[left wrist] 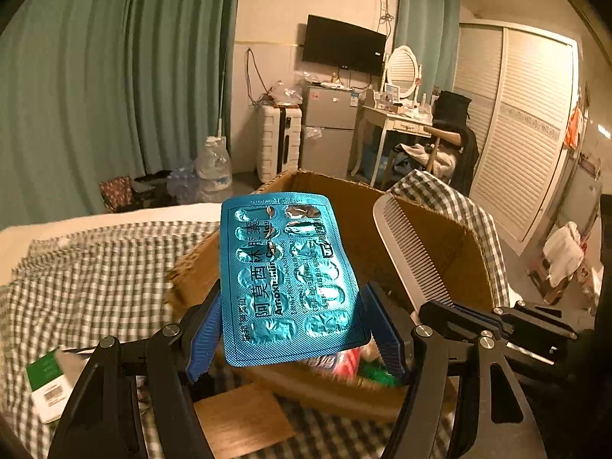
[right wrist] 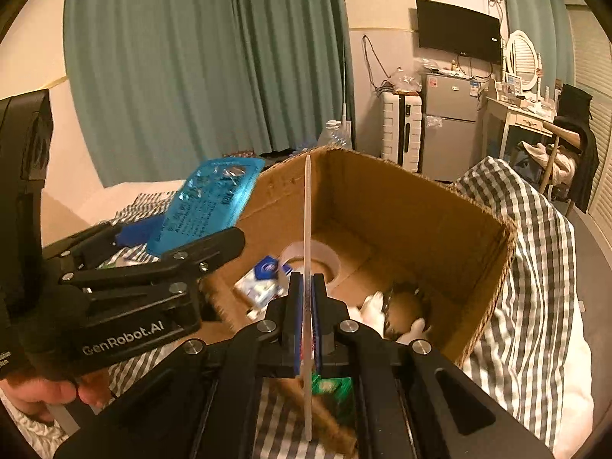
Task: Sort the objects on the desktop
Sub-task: 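Open right tool to drop comb into box while left tool releases blister pack, then move both tools back from the box to the item pile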
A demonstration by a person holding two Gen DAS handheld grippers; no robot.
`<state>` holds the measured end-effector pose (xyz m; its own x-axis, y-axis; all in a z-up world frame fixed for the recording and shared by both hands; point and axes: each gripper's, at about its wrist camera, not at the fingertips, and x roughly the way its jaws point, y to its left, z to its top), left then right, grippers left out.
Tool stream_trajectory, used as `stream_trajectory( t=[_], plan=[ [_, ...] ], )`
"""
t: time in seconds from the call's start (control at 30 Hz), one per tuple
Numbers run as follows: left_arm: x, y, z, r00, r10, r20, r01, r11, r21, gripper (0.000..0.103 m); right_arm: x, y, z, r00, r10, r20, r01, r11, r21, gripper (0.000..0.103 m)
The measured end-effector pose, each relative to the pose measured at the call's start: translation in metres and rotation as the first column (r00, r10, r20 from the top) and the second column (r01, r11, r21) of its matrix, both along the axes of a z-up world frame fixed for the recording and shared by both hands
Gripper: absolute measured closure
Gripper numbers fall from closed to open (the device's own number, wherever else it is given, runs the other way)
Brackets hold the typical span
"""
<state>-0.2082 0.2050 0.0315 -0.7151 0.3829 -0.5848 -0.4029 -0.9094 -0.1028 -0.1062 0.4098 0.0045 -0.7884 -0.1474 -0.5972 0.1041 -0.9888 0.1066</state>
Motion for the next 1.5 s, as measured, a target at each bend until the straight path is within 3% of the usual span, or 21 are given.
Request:
stream_trajectory(
  t=[0.5,0.6,0.67,0.7,0.73,1.17,1.37,1.5],
  plan=[
    [-0.058,0.043,-0.028,0.999,0.016,0.036,-0.014,0.998,-0.054,0.031,-0.04,0.036,-0.025,0.996,-0.071,0.051,0.073,0.997,-0.028,0.099],
    [-0.064,0.041,-0.035,0.998,0.039,0.053,-0.036,0.998,-0.06,0.027,-0.038,0.04,-0.024,0.995,-0.097,0.037,0.099,0.994,-0.036,0.099],
    [-0.061,0.033,-0.039,0.996,0.063,0.064,-0.06,0.997,-0.049,0.015,-0.036,0.043,-0.021,0.992,-0.12,0.027,0.121,0.992,-0.032,0.088],
    [-0.061,0.03,-0.038,0.995,0.082,0.065,-0.08,0.996,-0.042,0.009,-0.034,0.045,-0.02,0.991,-0.132,0.022,0.132,0.991,-0.031,0.066],
    [-0.06,0.029,-0.038,0.993,0.096,0.062,-0.093,0.995,-0.04,0.007,-0.034,0.048,-0.018,0.99,-0.141,0.015,0.141,0.989,-0.035,0.052],
    [-0.022,-0.016,-0.019,0.988,0.144,0.061,-0.142,0.989,-0.032,0.005,-0.008,0.044,0.003,0.99,-0.137,-0.013,0.136,0.989,-0.053,0.051],
    [0.008,-0.031,0.02,0.989,0.146,0.011,-0.146,0.989,-0.017,0.004,0.013,0.026,0.023,0.994,-0.108,-0.033,0.106,0.994,-0.039,0.05],
    [0.035,-0.051,0.047,0.989,0.147,-0.014,-0.147,0.989,-0.015,0.001,0.032,0.006,0.037,0.995,-0.078,-0.062,0.077,0.997,-0.027,0.037]
  ],
)
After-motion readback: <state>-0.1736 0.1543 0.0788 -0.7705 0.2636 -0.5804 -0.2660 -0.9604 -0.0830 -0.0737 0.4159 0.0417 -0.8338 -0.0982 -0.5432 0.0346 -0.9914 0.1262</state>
